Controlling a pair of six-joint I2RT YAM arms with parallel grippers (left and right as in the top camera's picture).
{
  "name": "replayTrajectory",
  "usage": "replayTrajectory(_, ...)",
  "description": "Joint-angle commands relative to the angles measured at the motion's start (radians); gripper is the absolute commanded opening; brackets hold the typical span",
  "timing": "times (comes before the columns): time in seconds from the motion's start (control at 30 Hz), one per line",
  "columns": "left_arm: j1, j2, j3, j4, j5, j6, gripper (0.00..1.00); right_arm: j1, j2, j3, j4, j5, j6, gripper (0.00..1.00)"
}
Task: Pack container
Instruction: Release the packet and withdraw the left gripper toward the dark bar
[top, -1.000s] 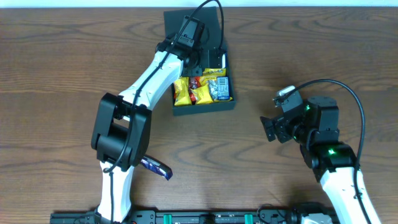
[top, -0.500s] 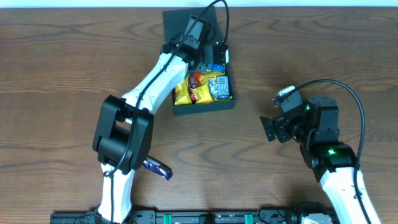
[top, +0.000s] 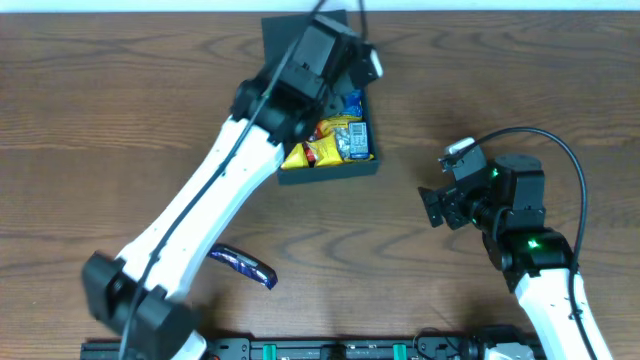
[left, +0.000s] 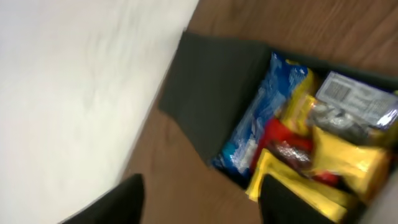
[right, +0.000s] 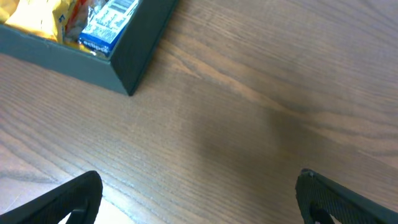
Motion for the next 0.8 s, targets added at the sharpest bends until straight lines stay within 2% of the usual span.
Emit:
replayTrajectory(0.0, 0.0, -0.099, 0.014, -0.088, -0.062, -0.399, 0.66, -0.009, -0.001, -0.001, 0.0, -0.011, -0.011, 0.99)
replayTrajectory(0.07, 0.0, -0.142, 0.014, -0.164, -0.062, -0.558, 0.72, -0.009, -0.001, -0.001, 0.0, -0.011, -0.011, 0.99)
replayTrajectory(0.1, 0.0, -0.167, 0.014, -0.216, -0.063, -0.682, 0.74, -0.009, -0.001, -0.001, 0.0, -0.011, -0.011, 0.99)
replayTrajectory(0.17, 0.0, -0.204, 0.014, -0.306, -0.063, -0.871, 0.72, -0.009, -0.001, -0.001, 0.0, -0.011, -0.011, 0.99)
replayTrajectory(0.37, 0.0, -0.322, 0.014, -0.671, -0.055, -1.548, 0.84, -0.009, -0.001, -0.001, 0.0, -0.011, -0.011, 0.99)
replayTrajectory(0.43, 0.0, -0.351, 0.014, -0.757, -0.046, -1.682, 0.95, -0.009, -0.001, -0.001, 0.0, -0.011, -0.011, 0.99)
replayTrajectory(0.53, 0.0, -0.389, 0.013, -0.866, -0.021, -1.873, 0.95, -0.009, -0.001, -0.001, 0.0, -0.011, -0.011, 0.99)
replayTrajectory(0.77, 0.0, -0.428, -0.027, -0.917, 0.079, -2.067, 0.95, -0.009, -0.001, -0.001, 0.0, -0.011, -0.011, 0.99)
